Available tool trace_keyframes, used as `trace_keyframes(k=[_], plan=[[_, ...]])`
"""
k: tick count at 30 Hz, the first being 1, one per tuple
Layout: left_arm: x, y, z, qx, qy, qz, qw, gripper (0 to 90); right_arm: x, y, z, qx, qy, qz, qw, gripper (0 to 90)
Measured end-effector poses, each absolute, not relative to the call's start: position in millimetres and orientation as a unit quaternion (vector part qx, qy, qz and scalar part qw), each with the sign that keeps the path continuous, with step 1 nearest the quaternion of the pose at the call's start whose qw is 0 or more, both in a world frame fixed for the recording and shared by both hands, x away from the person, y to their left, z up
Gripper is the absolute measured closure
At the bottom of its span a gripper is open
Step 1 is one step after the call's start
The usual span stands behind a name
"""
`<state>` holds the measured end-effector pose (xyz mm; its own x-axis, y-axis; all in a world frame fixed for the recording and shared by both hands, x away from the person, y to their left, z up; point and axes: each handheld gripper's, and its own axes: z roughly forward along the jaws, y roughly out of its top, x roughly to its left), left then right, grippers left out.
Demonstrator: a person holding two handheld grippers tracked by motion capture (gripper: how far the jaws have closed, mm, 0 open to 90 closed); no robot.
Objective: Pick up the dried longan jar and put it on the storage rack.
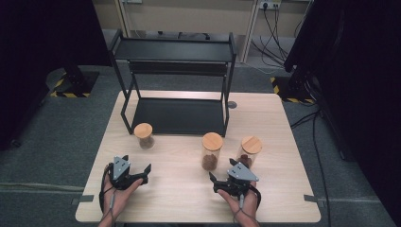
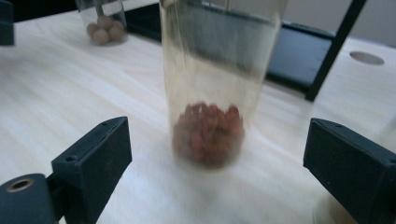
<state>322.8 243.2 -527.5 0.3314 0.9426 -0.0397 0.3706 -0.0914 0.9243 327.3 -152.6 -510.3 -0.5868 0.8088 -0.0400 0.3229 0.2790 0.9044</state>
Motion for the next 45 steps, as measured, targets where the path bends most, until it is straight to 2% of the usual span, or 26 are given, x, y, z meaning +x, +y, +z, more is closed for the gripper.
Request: trace_keyframes(k=[5, 9, 26, 45], plan=[[307, 250, -528, 0.654, 0.488, 0.300, 0.494, 3.8, 310, -174, -523, 0.385, 0.753, 0.476, 0.242, 7.4], [301, 248, -528, 0.655, 0.480, 0.292, 0.505, 3.6, 302, -185, -523, 0.392, 0.738, 0.490, 0.248, 6.8], [299, 242, -524, 0.647, 0.469, 0.302, 0.521, 2.8, 299, -188, -523, 0.385, 0.732, 0.502, 0.250, 6.5], [332, 242, -510, 0.643, 0.460, 0.325, 0.518, 2.7, 300, -186, -523, 0.382, 0.737, 0.498, 0.251, 6.2]])
